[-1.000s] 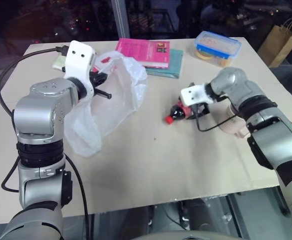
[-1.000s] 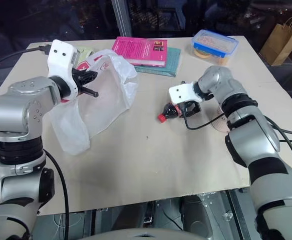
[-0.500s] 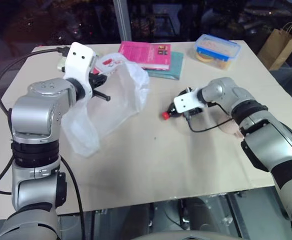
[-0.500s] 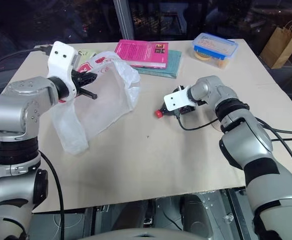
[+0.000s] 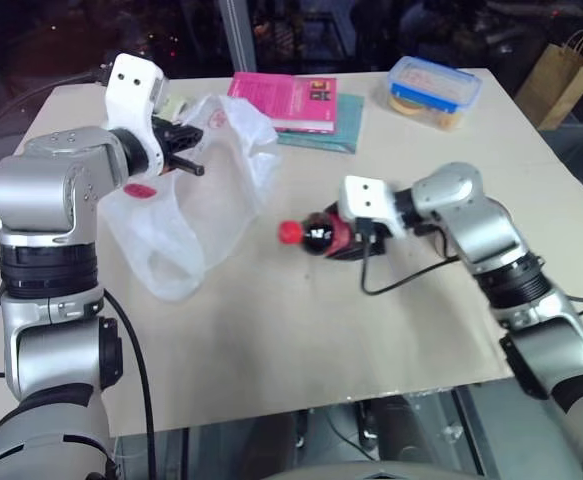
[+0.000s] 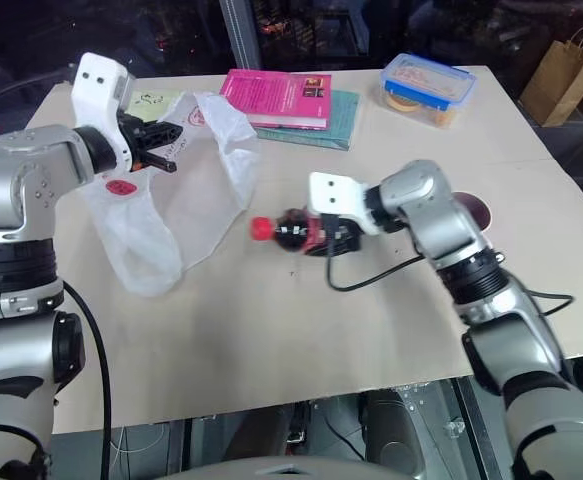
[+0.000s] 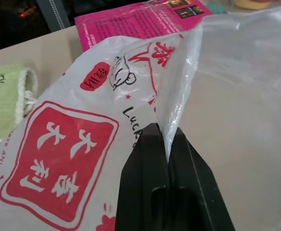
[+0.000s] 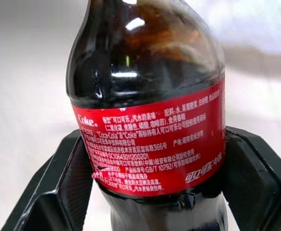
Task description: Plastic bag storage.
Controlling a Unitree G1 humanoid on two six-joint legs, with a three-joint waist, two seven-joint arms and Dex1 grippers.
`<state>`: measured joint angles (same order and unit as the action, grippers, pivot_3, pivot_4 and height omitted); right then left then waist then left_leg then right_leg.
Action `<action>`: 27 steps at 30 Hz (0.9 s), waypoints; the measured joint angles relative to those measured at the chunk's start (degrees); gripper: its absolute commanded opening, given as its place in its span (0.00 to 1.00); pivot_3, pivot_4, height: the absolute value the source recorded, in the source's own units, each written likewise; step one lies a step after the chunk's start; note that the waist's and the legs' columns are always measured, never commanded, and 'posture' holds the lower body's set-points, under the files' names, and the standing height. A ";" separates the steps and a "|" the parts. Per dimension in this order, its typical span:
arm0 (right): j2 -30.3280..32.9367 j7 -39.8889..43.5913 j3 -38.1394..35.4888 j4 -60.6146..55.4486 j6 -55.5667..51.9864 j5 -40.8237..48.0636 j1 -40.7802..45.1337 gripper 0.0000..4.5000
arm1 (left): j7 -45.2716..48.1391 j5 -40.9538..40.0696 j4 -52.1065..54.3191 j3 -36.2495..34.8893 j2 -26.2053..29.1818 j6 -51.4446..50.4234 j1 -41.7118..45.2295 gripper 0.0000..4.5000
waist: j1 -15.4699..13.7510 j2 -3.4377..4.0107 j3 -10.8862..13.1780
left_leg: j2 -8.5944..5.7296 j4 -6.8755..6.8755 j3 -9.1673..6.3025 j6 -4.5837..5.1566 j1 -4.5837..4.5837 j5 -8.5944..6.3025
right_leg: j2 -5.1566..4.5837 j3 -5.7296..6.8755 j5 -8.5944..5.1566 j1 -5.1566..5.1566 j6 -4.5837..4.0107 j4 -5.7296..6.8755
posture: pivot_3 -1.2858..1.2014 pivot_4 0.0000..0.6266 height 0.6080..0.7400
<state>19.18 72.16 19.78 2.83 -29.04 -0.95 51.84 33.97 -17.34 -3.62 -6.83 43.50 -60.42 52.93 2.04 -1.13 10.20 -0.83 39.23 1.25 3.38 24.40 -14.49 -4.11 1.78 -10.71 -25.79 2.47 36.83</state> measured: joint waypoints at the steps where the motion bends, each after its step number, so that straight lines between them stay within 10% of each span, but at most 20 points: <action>1: -4.10 -3.54 -1.04 -1.69 -6.08 1.68 0.41 0.70 | 0.60 -0.61 -0.50 0.56 -0.70 0.00 1.09 0.00 | -0.06 0.00 0.00 | 0.00 0.02 -0.02 0.00 0.00 0.00 | 0.00 0.02 0.00 0.00 0.00 0.04 | 0.52 0.24 1.00; 10: -24.47 -27.75 -6.67 7.43 -22.08 6.22 7.77 0.70 | 2.91 -5.00 -2.08 -0.07 -0.87 -5.64 6.48 0.00 | -0.65 -0.03 -0.02 | -0.11 0.00 -0.07 -0.02 -0.02 0.01 | -0.03 0.07 0.04 0.01 -0.06 0.06 | 0.52 0.24 1.00; 27: -20.23 -29.06 -2.63 8.72 -21.44 12.37 9.34 0.70 | 1.85 -11.87 -6.92 -5.14 -2.33 -14.23 8.31 0.00 | 0.21 -0.05 -0.02 | -0.09 0.00 -0.09 -0.02 0.02 0.01 | 0.02 0.09 0.04 -0.03 -0.05 0.01 | 0.52 0.24 1.00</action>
<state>-1.04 43.10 17.15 11.55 -50.48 11.43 61.18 35.82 -29.21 -10.53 -11.97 41.18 -74.66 61.24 2.25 -1.17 10.18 -0.92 39.22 1.16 3.36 24.42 -14.48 -4.09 1.87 -10.66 -25.82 2.42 36.84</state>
